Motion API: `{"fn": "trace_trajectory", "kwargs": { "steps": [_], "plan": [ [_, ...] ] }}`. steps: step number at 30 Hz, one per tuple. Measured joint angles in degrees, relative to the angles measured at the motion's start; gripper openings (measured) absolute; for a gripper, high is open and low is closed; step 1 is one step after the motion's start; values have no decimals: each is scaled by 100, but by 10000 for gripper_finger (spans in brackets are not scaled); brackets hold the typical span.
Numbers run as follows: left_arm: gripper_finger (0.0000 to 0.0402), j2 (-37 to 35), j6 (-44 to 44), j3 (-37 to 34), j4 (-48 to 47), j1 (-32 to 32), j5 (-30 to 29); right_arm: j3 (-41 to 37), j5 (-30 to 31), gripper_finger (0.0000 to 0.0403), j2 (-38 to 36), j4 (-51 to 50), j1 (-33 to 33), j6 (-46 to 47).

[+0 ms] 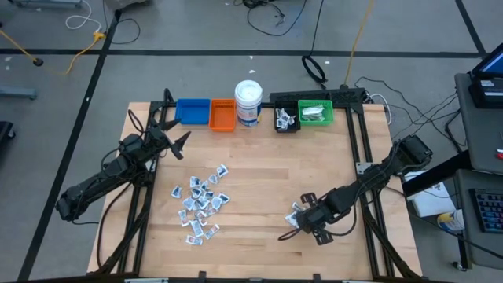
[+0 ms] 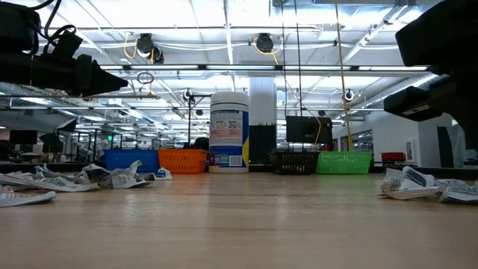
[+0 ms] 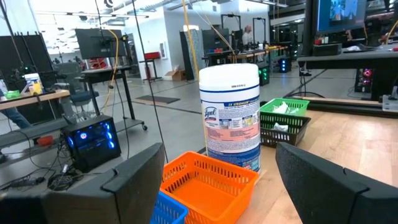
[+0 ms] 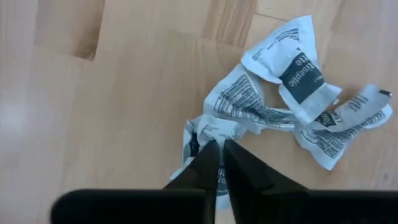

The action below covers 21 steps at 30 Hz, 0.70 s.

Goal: Pick & Place First Aid Supplies
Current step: Put the towelette pack into the black bin

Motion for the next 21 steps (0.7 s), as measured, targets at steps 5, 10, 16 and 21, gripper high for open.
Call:
{"fn": "trace_trajectory", "kwargs": {
  "steps": [5,10,16,21],
  "plan": [
    [310,0,0,1,-1,2,-1,0,-118,9,0,-6,2,7],
    [310,1,0,1,-1,2,-2,19,-148,3,-99,-396,-42,46],
    [310,1,0,-1,-1,2,-2,370,-150,1,-286,-1425,-166,165],
    [310,1,0,0,0,2,0,807,-149,1,-356,-2031,-341,-497]
  ]
}}
